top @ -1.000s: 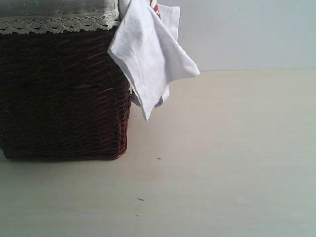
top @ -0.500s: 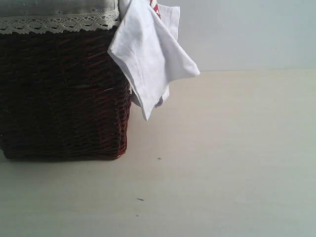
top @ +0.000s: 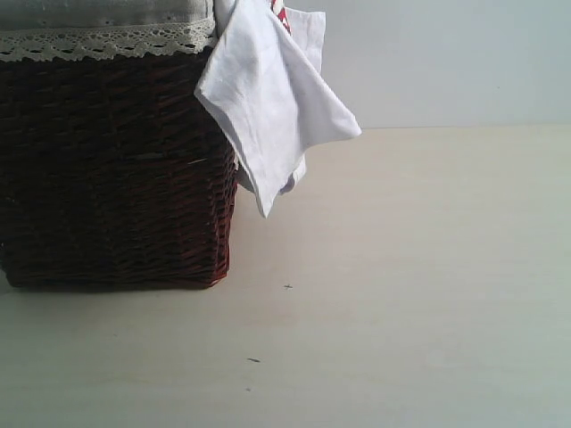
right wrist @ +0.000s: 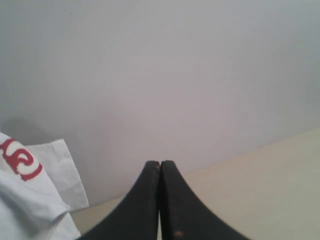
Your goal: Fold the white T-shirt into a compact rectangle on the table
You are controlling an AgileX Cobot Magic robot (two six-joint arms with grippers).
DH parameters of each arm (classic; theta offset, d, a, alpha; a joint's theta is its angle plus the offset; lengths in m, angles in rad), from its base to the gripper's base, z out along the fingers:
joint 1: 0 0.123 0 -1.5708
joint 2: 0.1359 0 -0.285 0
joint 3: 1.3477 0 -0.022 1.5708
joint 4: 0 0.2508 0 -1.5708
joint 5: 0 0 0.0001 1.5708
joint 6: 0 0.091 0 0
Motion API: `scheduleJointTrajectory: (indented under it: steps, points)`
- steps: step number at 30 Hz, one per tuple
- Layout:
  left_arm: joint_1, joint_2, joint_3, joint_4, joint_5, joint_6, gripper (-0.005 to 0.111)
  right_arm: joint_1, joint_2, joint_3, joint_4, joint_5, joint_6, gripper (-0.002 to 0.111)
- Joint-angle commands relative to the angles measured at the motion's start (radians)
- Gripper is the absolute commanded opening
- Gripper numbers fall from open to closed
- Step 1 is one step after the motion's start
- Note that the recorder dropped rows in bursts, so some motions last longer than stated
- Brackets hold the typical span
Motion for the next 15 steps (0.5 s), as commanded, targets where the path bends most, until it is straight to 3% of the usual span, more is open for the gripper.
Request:
scheduleJointTrajectory:
  steps: [1,9,15]
  points:
    - [-0.038,0.051,-0.024,0.005,0.03,0.139,0.0,0.055,0.041,-0.01,-0.009,0.076,-0.061,0.0]
    - [-0.041,0.067,-0.024,0.005,0.08,0.365,0.0,0.148,0.123,-0.032,0.088,0.107,-0.168,0.0]
    - [-0.041,0.069,-0.043,-0.067,0.222,0.838,0.0,0.2,0.192,-0.083,0.116,0.172,-0.314,0.0]
